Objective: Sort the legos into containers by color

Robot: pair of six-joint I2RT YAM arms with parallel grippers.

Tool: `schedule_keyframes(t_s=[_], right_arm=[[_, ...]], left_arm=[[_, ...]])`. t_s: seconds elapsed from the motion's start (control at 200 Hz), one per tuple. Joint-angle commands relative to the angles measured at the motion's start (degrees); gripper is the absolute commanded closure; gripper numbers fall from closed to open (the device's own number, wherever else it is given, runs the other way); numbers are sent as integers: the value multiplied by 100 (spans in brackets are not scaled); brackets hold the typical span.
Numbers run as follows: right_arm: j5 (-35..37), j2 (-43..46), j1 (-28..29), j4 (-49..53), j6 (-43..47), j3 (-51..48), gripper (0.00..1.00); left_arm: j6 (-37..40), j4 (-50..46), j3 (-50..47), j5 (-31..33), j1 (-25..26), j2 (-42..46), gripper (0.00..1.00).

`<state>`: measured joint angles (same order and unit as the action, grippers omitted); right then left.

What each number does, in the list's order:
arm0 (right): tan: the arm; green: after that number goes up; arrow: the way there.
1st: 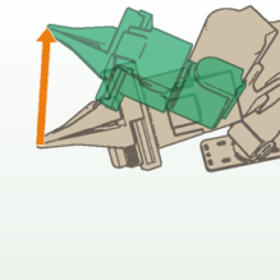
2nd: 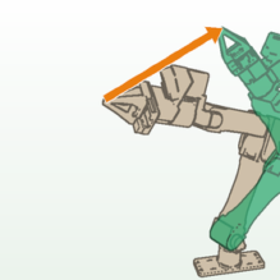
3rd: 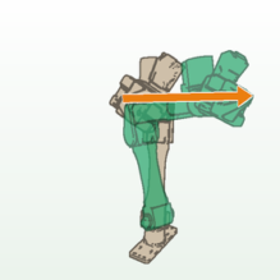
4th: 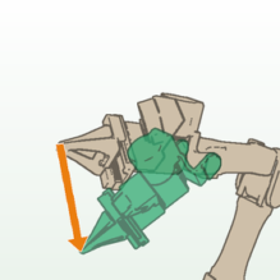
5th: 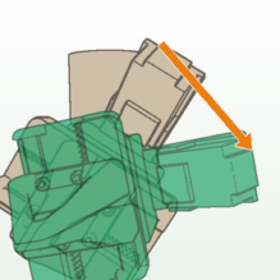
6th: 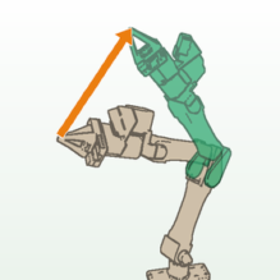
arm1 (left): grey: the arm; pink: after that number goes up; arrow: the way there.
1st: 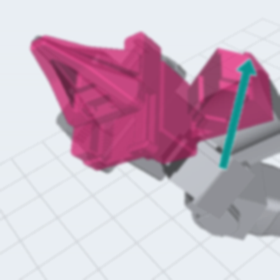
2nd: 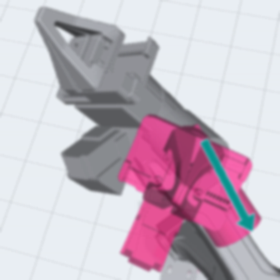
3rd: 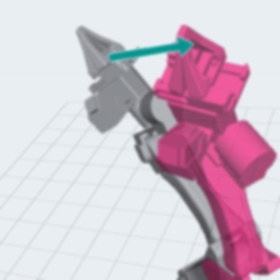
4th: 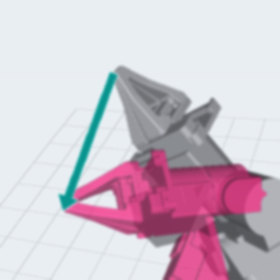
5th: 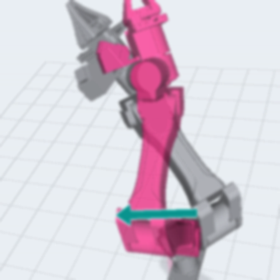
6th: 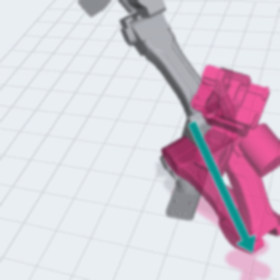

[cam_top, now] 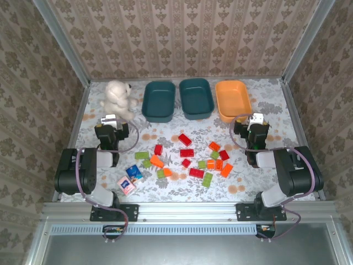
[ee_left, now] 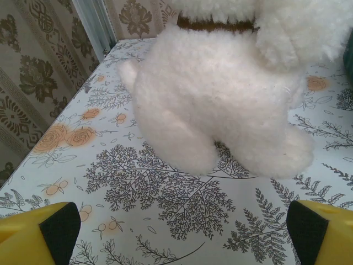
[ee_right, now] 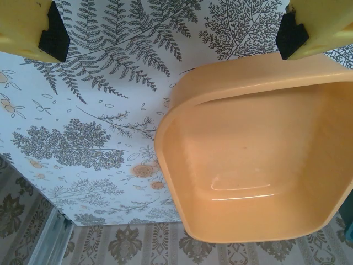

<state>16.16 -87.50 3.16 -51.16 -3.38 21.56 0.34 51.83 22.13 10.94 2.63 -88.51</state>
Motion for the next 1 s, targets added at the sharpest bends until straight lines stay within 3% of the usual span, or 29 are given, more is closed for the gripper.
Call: schedule_keyframes(t_s=[0.0, 0.76, 0.86, 0.915, 0.995], right_arm=[[-71, -29, -8, -78, -36, 34, 0], [-74, -23, -18, -90, -36, 28, 0], [-95, 352, 20, 137, 26, 5, 0], [596, 828, 273, 579, 104, 75, 0], [903, 1717, 341, 1486, 32, 354, 0]], left_arm=[[106, 2, -13, 66, 27, 32, 0], [122, 130, -102, 90, 35, 105, 0], [177, -371, -135, 648, 229, 784, 0], [365, -628, -136, 1328, 560, 1258, 0], [433, -1115, -64, 1821, 888, 2005, 0]])
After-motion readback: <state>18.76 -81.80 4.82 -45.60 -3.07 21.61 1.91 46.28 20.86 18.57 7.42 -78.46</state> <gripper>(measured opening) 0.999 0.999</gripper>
